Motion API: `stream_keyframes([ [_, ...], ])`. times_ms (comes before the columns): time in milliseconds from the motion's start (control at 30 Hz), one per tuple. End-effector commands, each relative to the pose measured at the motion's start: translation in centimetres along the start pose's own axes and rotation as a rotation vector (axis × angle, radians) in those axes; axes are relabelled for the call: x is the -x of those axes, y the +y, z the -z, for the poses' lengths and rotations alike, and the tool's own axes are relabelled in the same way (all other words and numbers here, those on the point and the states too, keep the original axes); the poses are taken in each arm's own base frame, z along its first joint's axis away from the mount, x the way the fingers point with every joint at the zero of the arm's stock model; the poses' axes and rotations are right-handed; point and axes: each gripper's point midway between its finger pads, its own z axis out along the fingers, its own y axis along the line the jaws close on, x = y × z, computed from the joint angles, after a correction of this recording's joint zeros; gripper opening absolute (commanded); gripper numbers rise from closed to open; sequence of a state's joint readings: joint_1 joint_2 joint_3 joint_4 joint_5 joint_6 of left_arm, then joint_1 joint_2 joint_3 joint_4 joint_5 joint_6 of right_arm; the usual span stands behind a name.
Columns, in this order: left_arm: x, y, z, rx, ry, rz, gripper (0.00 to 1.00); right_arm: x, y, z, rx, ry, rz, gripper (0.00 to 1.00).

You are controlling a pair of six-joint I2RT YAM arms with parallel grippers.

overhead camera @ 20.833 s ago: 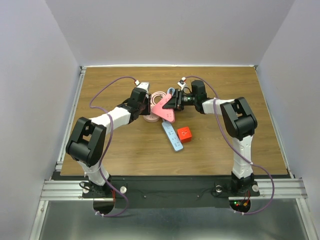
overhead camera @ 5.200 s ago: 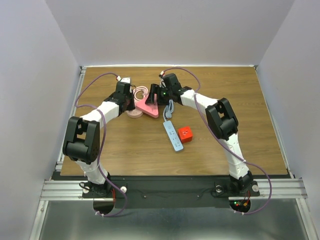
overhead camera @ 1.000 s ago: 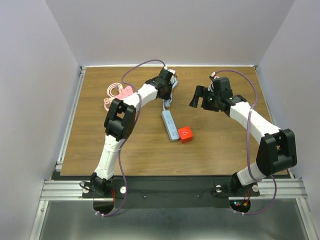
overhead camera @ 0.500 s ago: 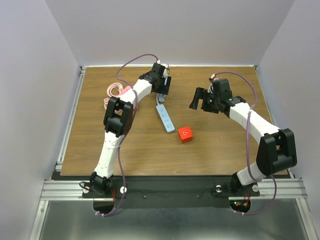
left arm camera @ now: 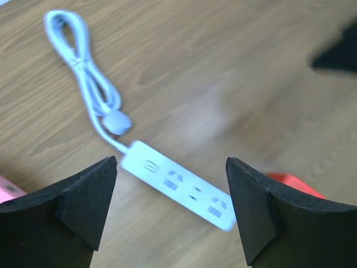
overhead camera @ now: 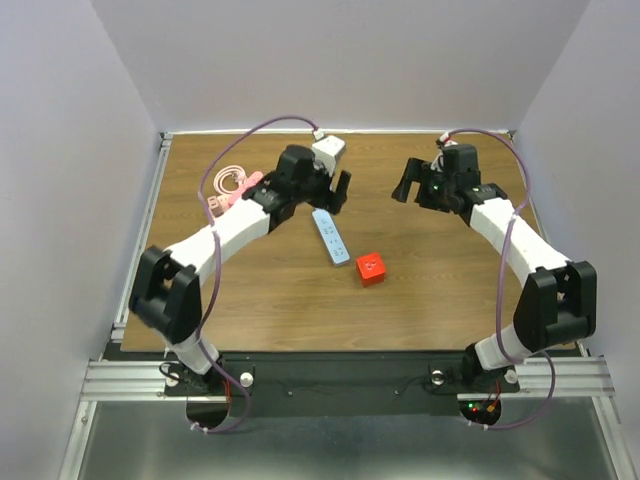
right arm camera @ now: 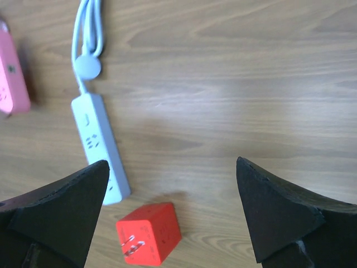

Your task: Insert the plug

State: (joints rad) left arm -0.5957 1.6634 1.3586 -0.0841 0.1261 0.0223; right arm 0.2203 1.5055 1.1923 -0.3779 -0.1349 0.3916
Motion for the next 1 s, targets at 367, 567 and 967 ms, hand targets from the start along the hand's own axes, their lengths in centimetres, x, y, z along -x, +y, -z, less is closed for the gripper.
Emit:
stream_keyframes([
  [367,-5.6,-15.7,1.9,-0.359,0.000,-0.317,0.93,1.8,-0.9,3.0,0.087,-0.068,-0.048,1.00],
  [567,-9.9,-15.1,-0.3,-0.297,0.091,-0.358,0.95,1.4,-0.7,3.9,0.099,-0.079,-0.047,1.00],
  [967,-12.1,-16.4,-1.6,-0.372,0.124,-0.358,0.95,0.1,-1.1,3.6,0.097,-0.052,-0.060,1.00],
])
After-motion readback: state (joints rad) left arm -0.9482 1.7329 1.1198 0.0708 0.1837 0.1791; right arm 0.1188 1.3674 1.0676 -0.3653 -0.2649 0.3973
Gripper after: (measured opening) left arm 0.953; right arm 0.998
